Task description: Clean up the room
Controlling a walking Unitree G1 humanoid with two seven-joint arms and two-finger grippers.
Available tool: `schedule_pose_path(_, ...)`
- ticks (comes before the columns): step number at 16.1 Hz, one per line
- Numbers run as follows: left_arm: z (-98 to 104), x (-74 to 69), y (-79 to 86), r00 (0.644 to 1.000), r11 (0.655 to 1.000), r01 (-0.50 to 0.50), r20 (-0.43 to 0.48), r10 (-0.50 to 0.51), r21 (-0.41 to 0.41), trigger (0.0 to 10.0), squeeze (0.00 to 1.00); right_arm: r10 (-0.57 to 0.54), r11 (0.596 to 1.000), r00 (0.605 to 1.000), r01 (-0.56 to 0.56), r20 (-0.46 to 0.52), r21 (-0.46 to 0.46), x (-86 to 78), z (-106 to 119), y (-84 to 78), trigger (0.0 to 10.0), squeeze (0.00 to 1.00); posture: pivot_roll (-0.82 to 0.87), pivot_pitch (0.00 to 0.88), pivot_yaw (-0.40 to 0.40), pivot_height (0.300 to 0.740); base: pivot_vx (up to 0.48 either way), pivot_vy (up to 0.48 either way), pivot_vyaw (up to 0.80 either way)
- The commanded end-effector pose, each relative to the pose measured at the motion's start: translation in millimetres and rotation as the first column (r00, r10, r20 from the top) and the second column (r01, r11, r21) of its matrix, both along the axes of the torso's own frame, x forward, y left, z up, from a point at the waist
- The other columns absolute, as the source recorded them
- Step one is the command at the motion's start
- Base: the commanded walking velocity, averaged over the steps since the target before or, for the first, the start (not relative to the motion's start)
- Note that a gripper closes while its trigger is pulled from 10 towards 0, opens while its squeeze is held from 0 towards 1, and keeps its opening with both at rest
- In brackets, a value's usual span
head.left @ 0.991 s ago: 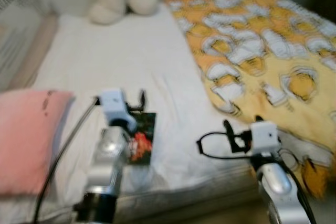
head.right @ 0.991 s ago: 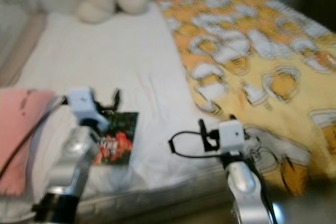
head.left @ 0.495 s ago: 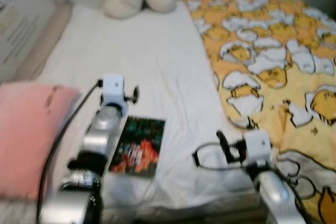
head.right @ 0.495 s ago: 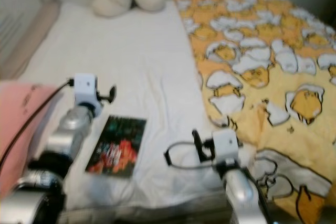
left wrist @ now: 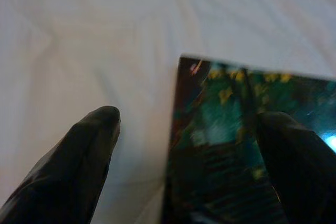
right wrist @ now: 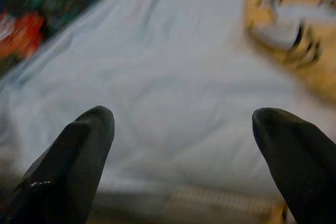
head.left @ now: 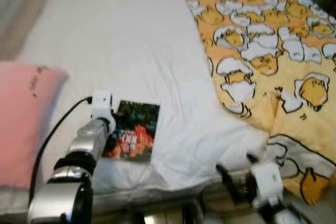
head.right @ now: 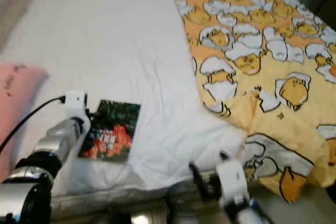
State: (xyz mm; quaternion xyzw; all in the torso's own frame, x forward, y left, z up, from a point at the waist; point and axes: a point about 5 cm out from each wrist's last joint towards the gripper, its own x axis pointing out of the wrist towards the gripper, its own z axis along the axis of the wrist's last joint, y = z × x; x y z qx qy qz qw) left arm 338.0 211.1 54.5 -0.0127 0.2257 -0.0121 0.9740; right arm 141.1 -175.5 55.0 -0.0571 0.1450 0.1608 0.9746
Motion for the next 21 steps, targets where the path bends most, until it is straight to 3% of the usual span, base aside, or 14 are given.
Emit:
schedule_pose_path(1, -1.0, -3.0, 7.8, 1.000, 1.000, -0.014, 0.012, 0.014, -0.008, 10.0, 0.00, 0.014, 1.000, 1.000, -0.014, -0.010, 0.005, -2.1, 2.5, -0.6, 10.0, 0.00, -0.28, 0.253, -0.019, 0.740, 0.000, 0.000, 0.00)
schedule_pose_path(3, 6.9, -10.9, 25.0, 0.992, 0.997, -0.036, 0.121, 0.027, 0.070, 10.0, 0.00, 0.042, 0.999, 0.998, -0.042, -0.043, 0.005, -16.4, 5.4, -0.1, 10.0, 0.00, -0.29, 0.273, -0.024, 0.740, 0.000, 0.000, 0.00)
schedule_pose_path(4, 7.0, -27.1, 34.8, 0.983, 0.996, -0.067, 0.172, 0.056, 0.058, 10.0, 0.00, 0.038, 0.999, 0.998, -0.038, -0.058, 0.006, -21.7, 6.1, -0.8, 10.0, 0.00, -0.29, 0.279, -0.028, 0.740, 0.000, 0.000, 0.00)
schedule_pose_path(6, 1.4, -45.7, 31.7, 0.984, 0.999, -0.036, 0.173, 0.038, -0.013, 10.0, 0.00, 0.044, 0.999, 0.996, -0.044, -0.077, 0.007, -25.5, 4.7, 0.4, 10.0, 0.00, -0.28, 0.282, -0.031, 0.740, 0.000, 0.000, 0.00)
schedule_pose_path(8, 3.2, -59.7, 24.1, 0.981, 0.987, 0.011, 0.195, 0.020, -0.158, 10.0, 0.00, 0.061, 0.998, 0.994, -0.061, -0.088, 0.009, -26.3, 4.3, 2.4, 10.0, 0.00, -0.26, 0.283, -0.036, 0.740, 0.000, 0.000, 0.00)
schedule_pose_path(11, 17.6, -73.1, 8.5, 0.968, 0.968, 0.111, 0.247, -0.053, -0.225, 10.0, 0.00, 0.075, 0.997, 0.993, -0.075, -0.092, 0.006, -22.6, 4.9, 2.7, 10.0, 0.00, -0.25, 0.282, -0.041, 0.740, 0.000, 0.000, 0.00)
schedule_pose_path(12, 29.3, -73.1, -0.7, 0.951, 0.961, 0.151, 0.301, -0.076, -0.233, 10.0, 0.00, 0.076, 0.997, 0.993, -0.076, -0.092, 0.001, -20.3, 4.5, 1.5, 10.0, 0.00, -0.25, 0.277, -0.042, 0.740, 0.000, 0.000, 0.00)
schedule_pose_path(14, 40.5, -71.5, -3.3, 0.930, 0.958, 0.173, 0.360, -0.082, -0.229, 10.0, 0.00, 0.073, 0.997, 0.993, -0.074, -0.093, -0.002, -20.0, 4.0, 0.4, 10.0, 0.00, -0.25, 0.273, -0.041, 0.740, 0.000, 0.000, 0.00)
schedule_pose_path(17, 28.9, -73.1, -15.3, 0.943, 0.969, 0.215, 0.284, -0.174, -0.122, 10.0, 0.00, 0.076, 0.997, 0.992, -0.076, -0.097, -0.001, -19.9, 3.6, 2.8, 10.0, 0.00, -0.25, 0.269, -0.039, 0.740, 0.000, 0.000, 0.00)
schedule_pose_path(18, 21.6, -68.4, -14.8, 0.954, 0.980, 0.184, 0.251, -0.161, -0.073, 10.0, 0.00, 0.079, 0.997, 0.993, -0.079, -0.093, 0.003, -18.5, 4.1, 4.1, 10.0, 0.00, -0.25, 0.267, -0.040, 0.740, 0.000, 0.000, 0.00)
schedule_pose_path(19, 16.3, -60.7, -8.1, 0.965, 0.994, 0.099, 0.246, -0.086, -0.038, 10.0, 0.00, 0.081, 0.997, 0.992, -0.081, -0.092, 0.007, -17.5, 4.3, 5.2, 10.0, 0.00, -0.24, 0.270, -0.039, 0.740, 0.000, 0.000, 0.00)
schedule_pose_path(21, 15.3, -48.4, -10.2, 0.960, 0.993, 0.119, 0.254, -0.121, 0.026, 10.0, 0.00, 0.096, 0.995, 0.991, -0.096, -0.097, 0.003, -19.5, 3.5, 6.1, 10.0, 0.00, -0.25, 0.268, -0.036, 0.740, 0.000, 0.000, 0.00)
